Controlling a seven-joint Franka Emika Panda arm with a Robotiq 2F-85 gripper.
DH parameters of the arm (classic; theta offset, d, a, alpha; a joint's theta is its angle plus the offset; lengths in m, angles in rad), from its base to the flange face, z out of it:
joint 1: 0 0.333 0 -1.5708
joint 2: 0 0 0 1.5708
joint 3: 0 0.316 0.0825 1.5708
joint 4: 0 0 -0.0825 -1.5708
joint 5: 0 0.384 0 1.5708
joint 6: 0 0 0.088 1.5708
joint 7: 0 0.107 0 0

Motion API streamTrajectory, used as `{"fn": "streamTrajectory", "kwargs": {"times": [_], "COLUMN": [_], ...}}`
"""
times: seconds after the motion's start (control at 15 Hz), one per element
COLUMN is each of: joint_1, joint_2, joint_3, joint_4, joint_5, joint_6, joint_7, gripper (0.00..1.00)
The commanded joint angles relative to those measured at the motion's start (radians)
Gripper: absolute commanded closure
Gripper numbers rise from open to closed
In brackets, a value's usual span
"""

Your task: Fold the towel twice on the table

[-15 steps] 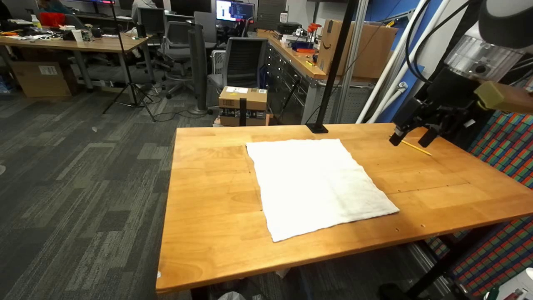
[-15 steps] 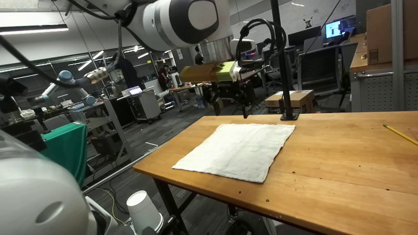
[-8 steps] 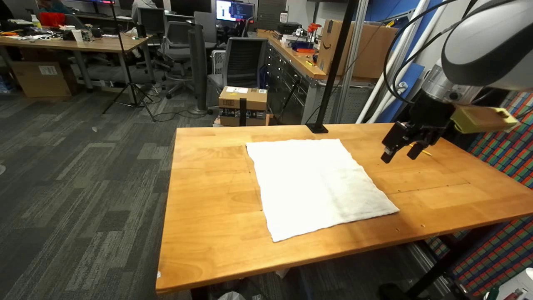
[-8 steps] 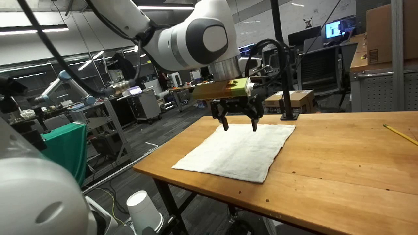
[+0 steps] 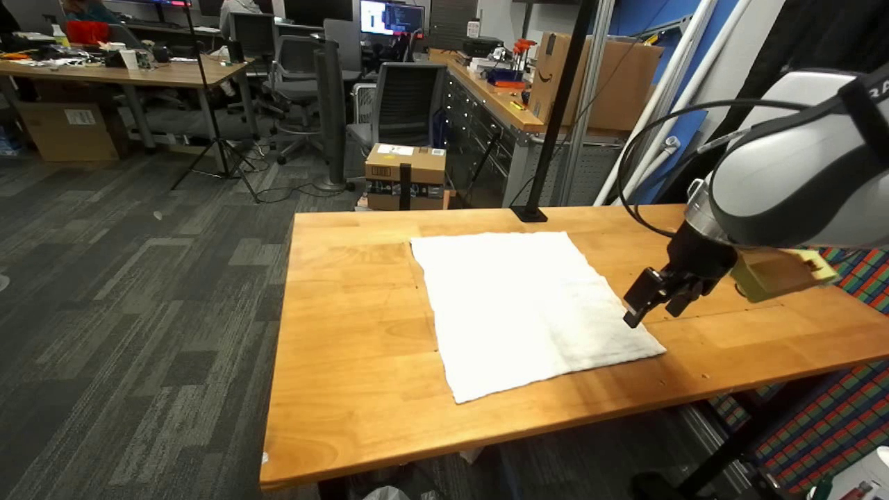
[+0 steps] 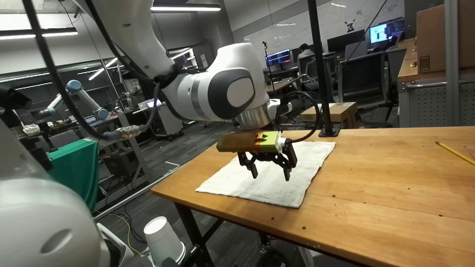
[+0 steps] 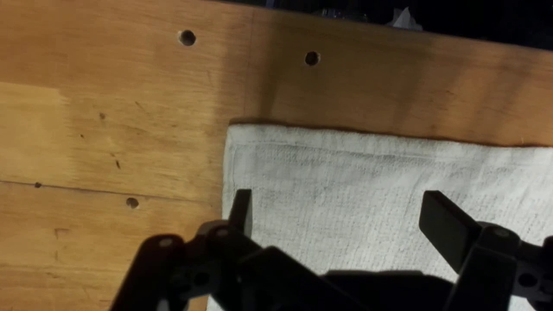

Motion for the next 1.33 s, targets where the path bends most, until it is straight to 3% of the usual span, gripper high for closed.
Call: {"fn": "streamTrajectory", "kwargs": {"times": [0.0,0.27,0.67,1.27], "joint_1": [-0.001,-0.022,-0.070,-0.101], "joint_2": [0.060,0.107,0.148,0.194], "joint_3": [0.018,0.034,0.013,0.011], "joint_4": [-0.017,-0.026,-0.024,0.000], "joint_5": [0.013,-0.054,-0.172,-0.154], "joint_6": [0.116,0.189,0.206,0.209], "joint_7": [-0.009,0.035,0.072,0.025], "gripper": [0.00,0.00,0.00,0.00]}}
